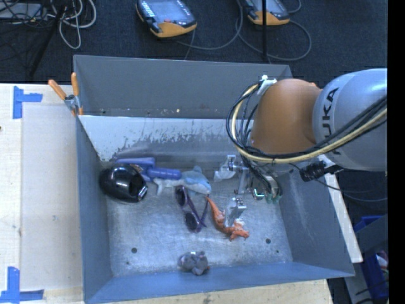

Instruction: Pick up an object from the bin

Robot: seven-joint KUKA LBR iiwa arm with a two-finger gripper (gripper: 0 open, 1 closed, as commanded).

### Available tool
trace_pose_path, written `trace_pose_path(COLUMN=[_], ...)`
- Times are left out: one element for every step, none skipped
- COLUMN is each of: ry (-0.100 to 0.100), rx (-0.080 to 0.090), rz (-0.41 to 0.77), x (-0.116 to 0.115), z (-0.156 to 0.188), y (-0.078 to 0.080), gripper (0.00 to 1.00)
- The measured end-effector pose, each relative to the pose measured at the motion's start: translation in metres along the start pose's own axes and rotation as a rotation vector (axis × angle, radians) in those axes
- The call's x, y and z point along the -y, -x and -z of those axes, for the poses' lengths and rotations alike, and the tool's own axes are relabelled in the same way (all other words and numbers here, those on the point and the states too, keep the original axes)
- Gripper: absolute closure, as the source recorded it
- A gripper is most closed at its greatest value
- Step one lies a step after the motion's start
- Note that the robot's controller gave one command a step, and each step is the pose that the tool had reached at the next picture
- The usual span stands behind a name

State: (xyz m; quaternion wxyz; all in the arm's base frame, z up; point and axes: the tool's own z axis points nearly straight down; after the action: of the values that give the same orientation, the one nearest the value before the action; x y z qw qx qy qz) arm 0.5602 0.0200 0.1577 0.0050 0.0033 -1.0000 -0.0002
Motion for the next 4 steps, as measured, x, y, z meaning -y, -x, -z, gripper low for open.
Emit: trace_pose_path(ry=[0.0,0.001,0.001,-0.001], rx=[0.008,0.033,0.033,0.006], rz=[0.0,0.125,0.124,0.146], x=[0.0,-0.001,-0.001,-0.002], z=[0.004,-0.079,-0.079,-0.044], y=[0.002,0.025,0.025,0.02], gripper=[0.0,1.0,1.0,1.0])
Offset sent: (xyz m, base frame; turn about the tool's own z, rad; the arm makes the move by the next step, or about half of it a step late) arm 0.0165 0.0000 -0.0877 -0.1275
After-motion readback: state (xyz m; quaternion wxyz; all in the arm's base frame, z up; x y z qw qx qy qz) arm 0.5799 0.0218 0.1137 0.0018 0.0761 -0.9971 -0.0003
